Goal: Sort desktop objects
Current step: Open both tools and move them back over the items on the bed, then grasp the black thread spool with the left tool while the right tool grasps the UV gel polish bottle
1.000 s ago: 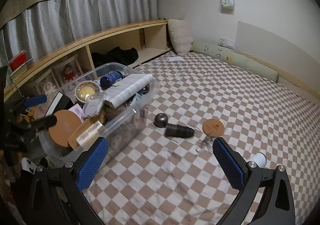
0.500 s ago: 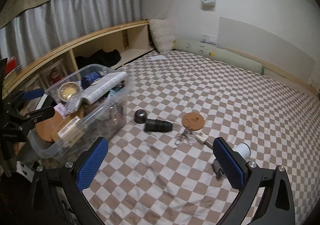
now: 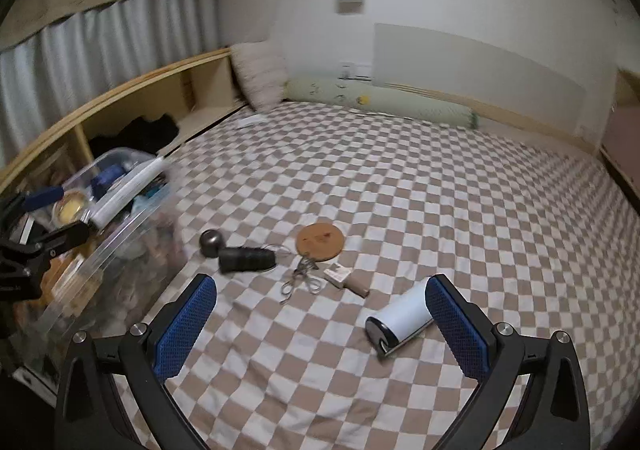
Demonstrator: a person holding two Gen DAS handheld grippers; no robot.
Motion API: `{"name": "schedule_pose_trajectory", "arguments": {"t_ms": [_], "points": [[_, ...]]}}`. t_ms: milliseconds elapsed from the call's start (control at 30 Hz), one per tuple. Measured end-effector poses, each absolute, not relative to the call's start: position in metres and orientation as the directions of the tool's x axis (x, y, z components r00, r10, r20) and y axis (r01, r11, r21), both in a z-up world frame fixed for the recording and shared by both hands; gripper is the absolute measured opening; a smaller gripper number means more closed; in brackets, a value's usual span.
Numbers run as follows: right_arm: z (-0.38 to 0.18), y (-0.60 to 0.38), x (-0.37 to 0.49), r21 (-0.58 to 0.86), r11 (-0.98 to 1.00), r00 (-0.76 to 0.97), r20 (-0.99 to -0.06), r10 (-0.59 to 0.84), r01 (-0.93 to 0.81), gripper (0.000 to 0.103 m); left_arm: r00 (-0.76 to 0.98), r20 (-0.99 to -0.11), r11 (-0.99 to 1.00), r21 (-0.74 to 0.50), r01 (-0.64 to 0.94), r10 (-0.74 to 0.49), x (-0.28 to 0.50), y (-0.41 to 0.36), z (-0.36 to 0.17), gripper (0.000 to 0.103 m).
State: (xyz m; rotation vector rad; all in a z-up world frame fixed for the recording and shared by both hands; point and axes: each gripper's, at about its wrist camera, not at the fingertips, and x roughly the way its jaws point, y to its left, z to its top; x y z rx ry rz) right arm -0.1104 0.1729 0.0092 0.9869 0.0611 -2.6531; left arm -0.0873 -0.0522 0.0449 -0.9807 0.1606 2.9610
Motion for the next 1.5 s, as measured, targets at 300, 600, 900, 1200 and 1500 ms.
{"name": "schedule_pose_trajectory", "arguments": {"t_ms": [300, 600, 900, 1200, 1500], "points": [[-0.025, 0.190, -0.145, 0.049, -0.958, -0.653, -0.722, -0.229, 0.283, 0.103, -0.782, -0.623, -0.992, 0.107, -0.063, -0.017, -0.139, -0.026, 0.017, 0.103], [-0.052, 0.205, -0.194, 0.020, -0.969, -0.623, -0.763, -0.173, 0.245, 0.103, -0.703, -0.709, -0.987, 0.152, -0.060, -0.066, -0.201, -0.012, -0.036, 0.103], [-0.093, 0.191, -0.245, 0.014, -0.972, -0.596, -0.788, -0.154, 0.234, 0.103, -0.584, -0.786, -0.942, 0.319, -0.101, -0.204, -0.253, 0.001, -0.098, 0.101], [-0.126, 0.189, -0.274, 0.064, -0.977, -0.549, -0.818, -0.169, 0.205, 0.103, -0.592, -0.747, -0.805, 0.534, -0.260, -0.304, -0.277, 0.022, -0.143, 0.098], [-0.146, 0.195, -0.288, 0.109, -0.975, -0.515, -0.835, -0.195, 0.191, 0.103, -0.417, -0.856, -0.756, 0.484, -0.440, -0.305, -0.316, 0.018, -0.192, 0.083]]}}
